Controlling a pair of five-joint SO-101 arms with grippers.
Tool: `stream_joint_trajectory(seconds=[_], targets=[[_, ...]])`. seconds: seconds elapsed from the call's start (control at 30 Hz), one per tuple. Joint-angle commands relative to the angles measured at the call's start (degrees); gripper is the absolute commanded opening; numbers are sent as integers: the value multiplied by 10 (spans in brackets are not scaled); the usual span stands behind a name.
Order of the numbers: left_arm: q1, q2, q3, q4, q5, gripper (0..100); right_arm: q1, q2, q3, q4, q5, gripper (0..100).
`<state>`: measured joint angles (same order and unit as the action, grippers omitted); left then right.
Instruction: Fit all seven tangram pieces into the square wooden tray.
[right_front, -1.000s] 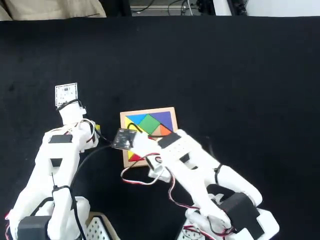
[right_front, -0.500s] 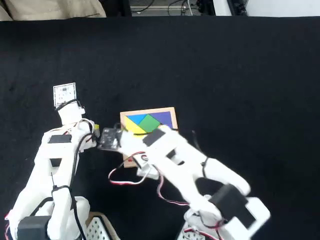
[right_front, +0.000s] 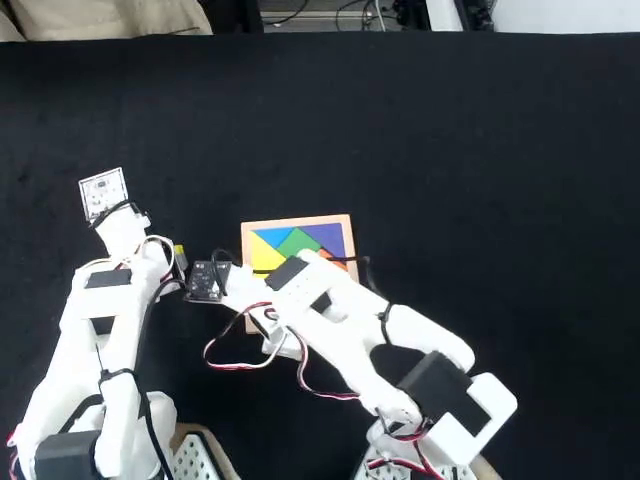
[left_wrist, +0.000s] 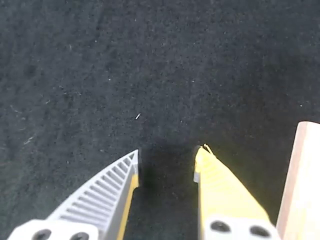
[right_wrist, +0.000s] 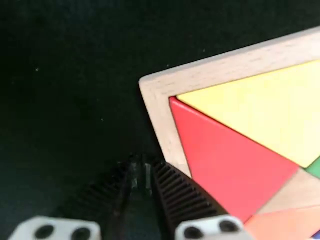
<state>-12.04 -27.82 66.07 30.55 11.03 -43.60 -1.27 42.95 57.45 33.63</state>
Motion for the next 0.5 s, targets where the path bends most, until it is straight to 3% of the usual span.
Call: stream_joint_trajectory(seconds=[0.0,0.47], targets=[[-1,-3,-22,-7,4,191,-10,1,-38,-2,-7,11],[-1,0,-23,-7,5,191,15,0,-71,-3,-10,11]])
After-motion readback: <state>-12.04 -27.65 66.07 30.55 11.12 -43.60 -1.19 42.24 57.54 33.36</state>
